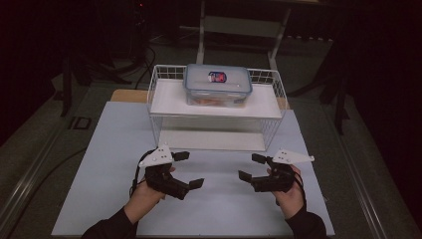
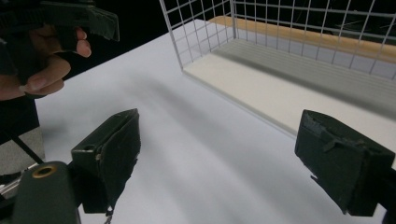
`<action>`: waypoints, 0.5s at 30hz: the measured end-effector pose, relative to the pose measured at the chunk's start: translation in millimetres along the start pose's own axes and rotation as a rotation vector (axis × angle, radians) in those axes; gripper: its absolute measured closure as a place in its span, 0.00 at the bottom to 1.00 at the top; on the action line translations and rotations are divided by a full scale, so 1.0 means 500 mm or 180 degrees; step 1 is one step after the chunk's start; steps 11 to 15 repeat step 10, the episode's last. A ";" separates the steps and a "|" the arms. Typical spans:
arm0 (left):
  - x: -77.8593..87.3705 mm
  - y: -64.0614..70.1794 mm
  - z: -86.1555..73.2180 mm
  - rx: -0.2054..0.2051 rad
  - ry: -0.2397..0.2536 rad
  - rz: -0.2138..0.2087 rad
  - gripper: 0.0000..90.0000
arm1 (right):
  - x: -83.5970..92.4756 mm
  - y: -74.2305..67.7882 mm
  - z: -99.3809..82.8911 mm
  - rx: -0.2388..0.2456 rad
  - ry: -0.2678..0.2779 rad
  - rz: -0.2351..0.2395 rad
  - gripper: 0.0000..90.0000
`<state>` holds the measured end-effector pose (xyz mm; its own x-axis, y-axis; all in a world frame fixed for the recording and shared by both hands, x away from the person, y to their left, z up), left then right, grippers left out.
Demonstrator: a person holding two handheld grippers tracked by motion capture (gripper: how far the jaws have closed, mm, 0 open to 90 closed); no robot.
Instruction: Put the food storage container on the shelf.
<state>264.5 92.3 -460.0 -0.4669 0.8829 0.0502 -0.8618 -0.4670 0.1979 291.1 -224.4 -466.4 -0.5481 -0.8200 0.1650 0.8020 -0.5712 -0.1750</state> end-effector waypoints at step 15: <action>-0.001 -0.007 -0.040 -0.0015 -0.0108 0.0041 0.00 | 0.019 0.009 -0.037 0.0085 -0.0048 -0.0091 0.16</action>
Point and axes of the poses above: each handheld gripper's, and its own axes: x roughly backward along the jaws, z roughly out of its top, y roughly to its right, the point moved 2 cm from there along -x, roughly forward along the jaws, and after that the axes turned 14 degrees about y, right-handed, at the moved point
